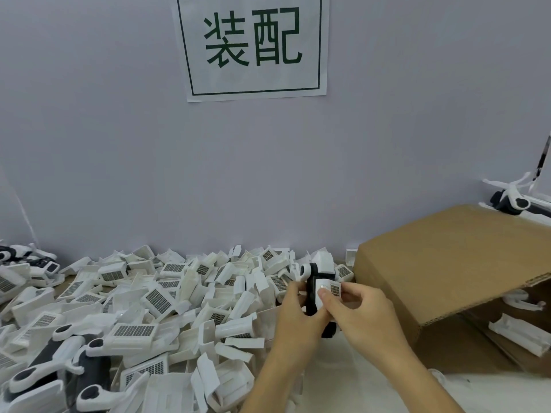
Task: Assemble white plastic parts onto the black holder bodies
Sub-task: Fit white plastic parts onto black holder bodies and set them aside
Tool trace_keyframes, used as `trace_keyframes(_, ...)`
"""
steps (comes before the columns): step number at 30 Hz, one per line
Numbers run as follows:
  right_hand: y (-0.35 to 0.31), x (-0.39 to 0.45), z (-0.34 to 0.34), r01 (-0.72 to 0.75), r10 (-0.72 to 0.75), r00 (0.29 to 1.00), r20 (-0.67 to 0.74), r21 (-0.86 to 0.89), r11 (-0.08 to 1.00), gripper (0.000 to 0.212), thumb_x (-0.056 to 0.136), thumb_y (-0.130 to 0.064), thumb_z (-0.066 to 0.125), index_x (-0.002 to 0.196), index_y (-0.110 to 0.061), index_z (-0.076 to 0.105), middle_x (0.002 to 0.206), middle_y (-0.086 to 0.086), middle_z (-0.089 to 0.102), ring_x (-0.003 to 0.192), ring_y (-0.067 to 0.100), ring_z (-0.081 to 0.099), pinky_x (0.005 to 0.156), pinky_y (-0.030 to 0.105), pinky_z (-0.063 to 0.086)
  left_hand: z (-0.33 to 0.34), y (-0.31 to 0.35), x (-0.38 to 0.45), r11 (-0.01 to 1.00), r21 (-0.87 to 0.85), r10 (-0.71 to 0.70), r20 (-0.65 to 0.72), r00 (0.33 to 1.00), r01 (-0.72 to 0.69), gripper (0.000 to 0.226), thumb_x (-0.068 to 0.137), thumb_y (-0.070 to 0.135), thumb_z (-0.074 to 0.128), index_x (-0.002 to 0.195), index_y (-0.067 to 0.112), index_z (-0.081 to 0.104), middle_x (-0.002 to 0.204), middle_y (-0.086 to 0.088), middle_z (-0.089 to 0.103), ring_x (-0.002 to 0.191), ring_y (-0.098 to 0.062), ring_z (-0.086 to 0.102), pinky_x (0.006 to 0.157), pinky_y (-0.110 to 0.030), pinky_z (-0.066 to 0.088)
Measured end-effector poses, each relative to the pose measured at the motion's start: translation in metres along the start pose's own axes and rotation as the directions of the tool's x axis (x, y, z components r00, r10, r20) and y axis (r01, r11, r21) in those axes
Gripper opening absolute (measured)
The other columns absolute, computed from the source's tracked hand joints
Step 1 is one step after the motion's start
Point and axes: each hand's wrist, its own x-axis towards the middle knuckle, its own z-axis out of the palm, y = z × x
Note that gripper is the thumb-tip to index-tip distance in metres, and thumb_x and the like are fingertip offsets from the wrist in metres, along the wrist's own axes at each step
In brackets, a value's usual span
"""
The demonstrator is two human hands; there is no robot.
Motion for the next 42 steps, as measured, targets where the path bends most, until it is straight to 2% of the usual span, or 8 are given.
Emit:
trace_keyframes(3,0.001,0.0,0.001,-0.018,0.017,0.999,-0.03,-0.026,1.0,0.008,0.084,-0.03,0.075,0.077,-0.033,0.074,0.071,-0.019,0.074,0.071,-0.004,0.07,0.06,0.014,0.053,0.0,-0.003,0.001,1.0,0.017,0.002,0.022,1.0,-0.002,0.047,0.081,0.016,0.077,0.123,0.023,0.058,0.11,0.001,0.07,0.099,-0.016,0.071,0.072,-0.026,0.06)
trace_keyframes(9,0.002,0.0,0.003,-0.024,0.009,0.989,-0.147,-0.102,0.994,0.006,0.082,-0.037,0.074,0.083,-0.031,0.075,0.071,-0.026,0.071,0.07,-0.005,0.067,0.067,0.029,0.059,0.0,-0.005,0.0,0.997,0.079,0.015,0.095,0.995,-0.023,0.075,0.054,0.03,0.083,0.123,0.035,0.053,0.115,0.01,0.068,0.106,-0.004,0.067,0.088,-0.038,0.06)
trace_keyframes(13,0.002,0.0,0.002,-0.019,-0.001,0.988,-0.153,-0.135,0.991,0.007,0.081,-0.041,0.075,0.076,-0.038,0.071,0.072,-0.027,0.071,0.071,-0.004,0.067,0.069,0.028,0.058,0.001,-0.005,-0.002,0.992,0.105,0.061,0.143,0.988,-0.076,0.072,0.061,0.028,0.081,0.127,0.032,0.052,0.108,0.023,0.072,0.101,0.004,0.068,0.082,-0.017,0.055)
trace_keyframes(17,0.002,0.001,0.001,-0.025,0.007,0.991,-0.13,-0.142,0.989,0.005,0.083,-0.039,0.075,0.08,-0.034,0.075,0.071,-0.025,0.072,0.07,-0.005,0.067,0.066,0.027,0.058,0.001,-0.004,-0.004,0.989,0.112,0.087,0.126,0.988,-0.101,0.061,0.075,0.017,0.078,0.129,0.032,0.052,0.107,0.024,0.071,0.1,0.004,0.067,0.084,-0.031,0.06)
trace_keyframes(20,0.0,0.001,0.0,-0.035,0.021,0.994,-0.109,-0.127,0.991,0.004,0.083,-0.037,0.075,0.083,-0.034,0.077,0.07,-0.022,0.073,0.069,-0.003,0.069,0.069,0.032,0.06,0.002,-0.002,-0.005,0.989,0.102,0.094,0.109,0.99,-0.105,0.051,0.09,0.008,0.069,0.131,0.03,0.049,0.101,0.027,0.069,0.09,0.008,0.067,0.069,-0.02,0.058)
trace_keyframes(23,0.0,0.001,-0.001,-0.045,0.034,0.996,-0.081,-0.139,0.989,0.007,0.083,-0.036,0.076,0.078,-0.032,0.077,0.069,-0.019,0.073,0.07,0.001,0.07,0.071,0.036,0.06,0.002,0.002,-0.007,0.994,0.082,0.068,0.077,0.995,-0.075,0.052,0.093,0.007,0.066,0.138,0.027,0.047,0.102,0.011,0.069,0.089,0.012,0.066,0.066,-0.016,0.056)
trace_keyframes(26,-0.001,0.0,0.001,-0.054,0.047,0.997,-0.055,-0.139,0.989,0.009,0.083,-0.035,0.075,0.076,-0.028,0.078,0.068,-0.016,0.073,0.07,0.004,0.071,0.072,0.037,0.06,0.002,0.003,-0.008,0.992,0.103,0.065,0.071,0.995,-0.072,0.054,0.094,0.008,0.065,0.14,0.026,0.045,0.112,0.012,0.063,0.093,0.018,0.061,0.065,-0.013,0.055)
trace_keyframes(42,-0.005,-0.002,0.001,-0.016,0.003,0.996,-0.094,-0.147,0.989,0.007,0.083,-0.037,0.077,0.083,-0.03,0.079,0.067,-0.019,0.073,0.068,-0.002,0.069,0.069,0.031,0.06,0.003,0.005,-0.007,0.997,0.023,0.077,0.028,0.997,-0.078,0.035,0.092,0.011,0.069,0.124,0.022,0.056,0.107,0.0,0.07,0.095,-0.005,0.07,0.064,-0.018,0.055)
